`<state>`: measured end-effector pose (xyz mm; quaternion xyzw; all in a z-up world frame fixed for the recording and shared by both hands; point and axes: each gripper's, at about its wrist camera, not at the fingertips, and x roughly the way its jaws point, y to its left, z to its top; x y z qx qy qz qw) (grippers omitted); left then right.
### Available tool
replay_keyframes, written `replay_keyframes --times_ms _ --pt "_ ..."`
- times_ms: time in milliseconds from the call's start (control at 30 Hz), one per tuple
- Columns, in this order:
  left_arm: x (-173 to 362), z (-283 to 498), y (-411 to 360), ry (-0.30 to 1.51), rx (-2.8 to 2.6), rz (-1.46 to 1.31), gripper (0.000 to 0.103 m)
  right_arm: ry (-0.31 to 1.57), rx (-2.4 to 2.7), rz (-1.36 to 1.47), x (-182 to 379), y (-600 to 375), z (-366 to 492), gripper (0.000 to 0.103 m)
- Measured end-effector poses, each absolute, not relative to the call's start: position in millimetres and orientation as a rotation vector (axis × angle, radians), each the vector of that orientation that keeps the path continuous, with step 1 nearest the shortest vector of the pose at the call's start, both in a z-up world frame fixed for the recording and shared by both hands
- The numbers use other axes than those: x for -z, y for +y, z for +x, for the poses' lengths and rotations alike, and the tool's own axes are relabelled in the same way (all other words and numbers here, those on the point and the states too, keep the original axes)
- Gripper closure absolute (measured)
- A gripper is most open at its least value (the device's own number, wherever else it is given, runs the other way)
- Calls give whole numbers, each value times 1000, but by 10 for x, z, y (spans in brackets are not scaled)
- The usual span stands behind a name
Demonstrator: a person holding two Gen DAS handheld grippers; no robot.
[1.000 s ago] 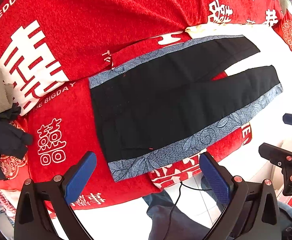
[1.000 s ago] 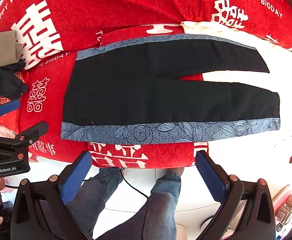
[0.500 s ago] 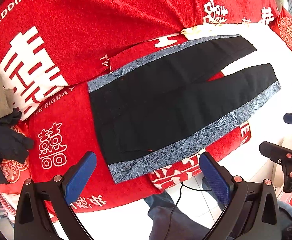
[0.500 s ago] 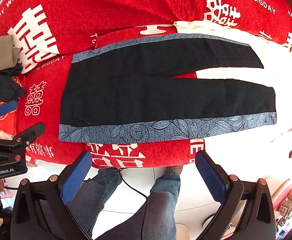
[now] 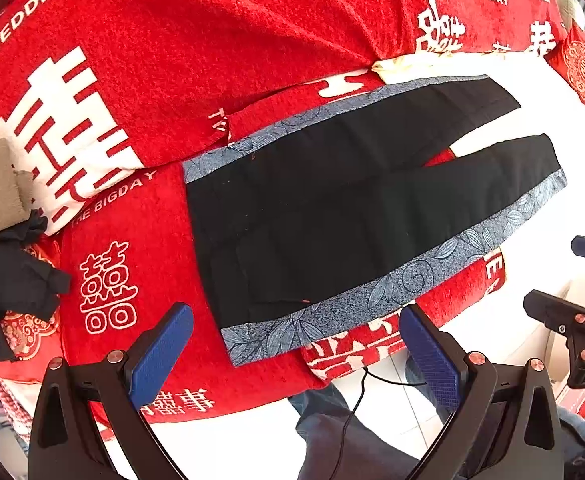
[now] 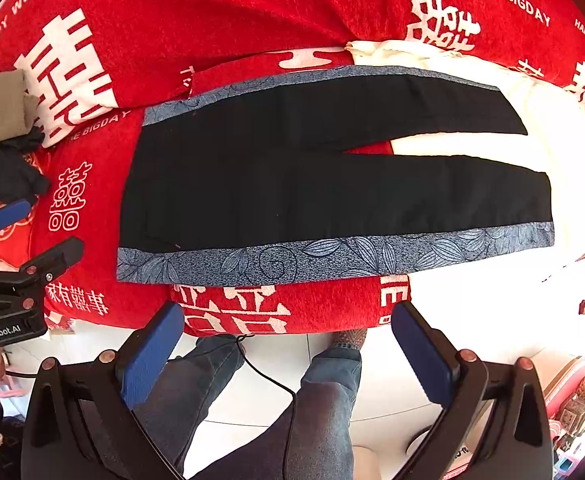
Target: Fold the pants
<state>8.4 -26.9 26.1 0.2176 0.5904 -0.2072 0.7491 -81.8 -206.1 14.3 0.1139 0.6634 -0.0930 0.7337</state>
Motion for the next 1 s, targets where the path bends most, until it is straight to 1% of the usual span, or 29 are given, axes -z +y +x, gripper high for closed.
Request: replay_keyframes --times_ms 400,767,1000 --pt "-252 119 -40 1312 375 429 0 1484 168 314 1 -2048 -774 0" --pt "-325 67 -40 1272 269 446 0 1422 144 422 29 -2363 -683 0" --pt "-306 -12 -146 1315 145 381 0 1379 86 446 -23 -2723 -773 0"
